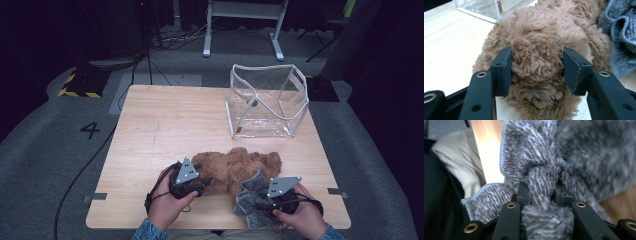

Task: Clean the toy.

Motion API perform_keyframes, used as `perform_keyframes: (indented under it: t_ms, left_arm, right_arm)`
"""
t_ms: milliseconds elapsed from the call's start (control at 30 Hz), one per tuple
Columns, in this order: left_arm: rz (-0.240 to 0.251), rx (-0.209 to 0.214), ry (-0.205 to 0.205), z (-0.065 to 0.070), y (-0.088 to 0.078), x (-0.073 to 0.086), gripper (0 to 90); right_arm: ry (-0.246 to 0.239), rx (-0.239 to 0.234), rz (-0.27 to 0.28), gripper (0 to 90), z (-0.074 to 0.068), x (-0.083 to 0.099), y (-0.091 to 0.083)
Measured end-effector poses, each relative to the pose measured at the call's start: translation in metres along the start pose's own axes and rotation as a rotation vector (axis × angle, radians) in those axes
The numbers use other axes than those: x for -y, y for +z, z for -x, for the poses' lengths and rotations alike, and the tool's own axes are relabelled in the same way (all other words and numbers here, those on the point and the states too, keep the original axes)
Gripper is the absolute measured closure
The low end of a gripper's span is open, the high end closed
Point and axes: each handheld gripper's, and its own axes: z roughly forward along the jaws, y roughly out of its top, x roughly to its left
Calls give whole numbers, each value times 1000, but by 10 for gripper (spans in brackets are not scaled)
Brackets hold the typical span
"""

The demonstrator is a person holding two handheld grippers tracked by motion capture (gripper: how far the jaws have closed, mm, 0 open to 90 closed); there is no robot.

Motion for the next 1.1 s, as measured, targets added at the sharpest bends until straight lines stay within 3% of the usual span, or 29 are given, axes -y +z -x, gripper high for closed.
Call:
perform_keyframes:
  t_ms: [200,433,600,667,767,933,1000,1100]
  left_arm:
    - [8,6,-10,-1,1,0,456]
    - [11,5,-12,0,1,0,455]
    - [27,-8,7,1,-2,-1,430]
    - [31,-10,12,1,-3,-2,422]
    - [37,-16,19,3,-6,-3,384]
    - [46,-49,31,4,-23,-2,381]
    - [50,-57,19,1,-29,-1,375]
    - [49,-57,17,-2,-37,2,362]
  right_arm:
    - [120,19,18,723,3,32,-25]
    - [178,77,-1,724,8,56,-47]
    - [205,238,-82,723,29,72,-66]
    - [215,256,-79,722,34,73,-69]
    - [257,327,-19,712,54,78,-78]
    - [295,384,44,681,73,81,-73]
    - [306,425,82,591,80,82,-70]
    - [331,468,136,381,87,84,-65]
